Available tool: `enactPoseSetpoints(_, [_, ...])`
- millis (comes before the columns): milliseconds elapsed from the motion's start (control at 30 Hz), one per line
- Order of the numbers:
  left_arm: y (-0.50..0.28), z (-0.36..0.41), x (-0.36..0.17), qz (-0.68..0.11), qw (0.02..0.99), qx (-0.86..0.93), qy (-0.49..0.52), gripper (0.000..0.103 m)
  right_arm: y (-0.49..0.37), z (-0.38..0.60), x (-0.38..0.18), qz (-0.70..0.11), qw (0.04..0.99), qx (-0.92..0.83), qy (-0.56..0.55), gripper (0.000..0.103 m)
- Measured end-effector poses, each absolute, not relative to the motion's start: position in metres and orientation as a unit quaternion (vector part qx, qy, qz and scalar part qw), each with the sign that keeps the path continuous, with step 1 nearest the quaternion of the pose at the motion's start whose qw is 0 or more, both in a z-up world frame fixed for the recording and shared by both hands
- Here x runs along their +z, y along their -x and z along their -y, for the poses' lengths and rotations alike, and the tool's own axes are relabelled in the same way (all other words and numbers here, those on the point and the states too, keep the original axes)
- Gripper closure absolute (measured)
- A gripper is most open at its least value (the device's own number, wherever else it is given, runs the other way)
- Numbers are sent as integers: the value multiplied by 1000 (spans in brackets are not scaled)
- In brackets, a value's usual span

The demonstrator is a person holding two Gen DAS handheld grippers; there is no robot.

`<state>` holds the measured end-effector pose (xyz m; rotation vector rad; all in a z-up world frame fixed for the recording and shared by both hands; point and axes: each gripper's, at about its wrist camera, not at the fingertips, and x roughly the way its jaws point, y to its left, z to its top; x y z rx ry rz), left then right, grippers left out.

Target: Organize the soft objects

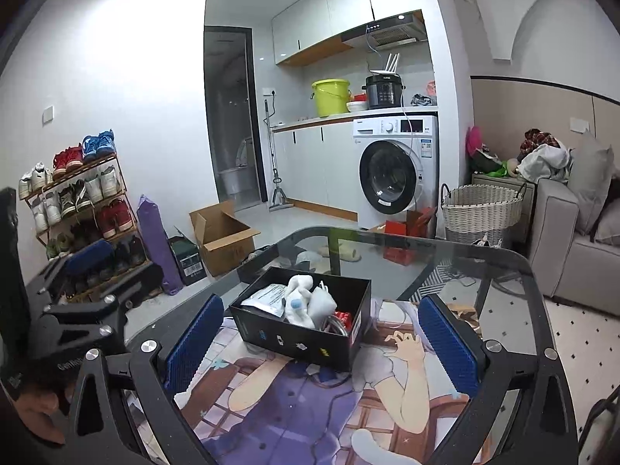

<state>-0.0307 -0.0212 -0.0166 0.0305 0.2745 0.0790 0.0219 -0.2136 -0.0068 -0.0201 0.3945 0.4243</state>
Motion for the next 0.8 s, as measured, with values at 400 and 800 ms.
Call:
enactPoseSetpoints(400, [24, 21, -17, -156, 987, 22, -3, 0, -24, 210, -12, -192, 959, 206, 18, 1])
enactPoseSetpoints(800, [14, 28, -24, -156, 988, 10, -15, 0, -26, 209, -14, -194, 959, 207, 21, 1])
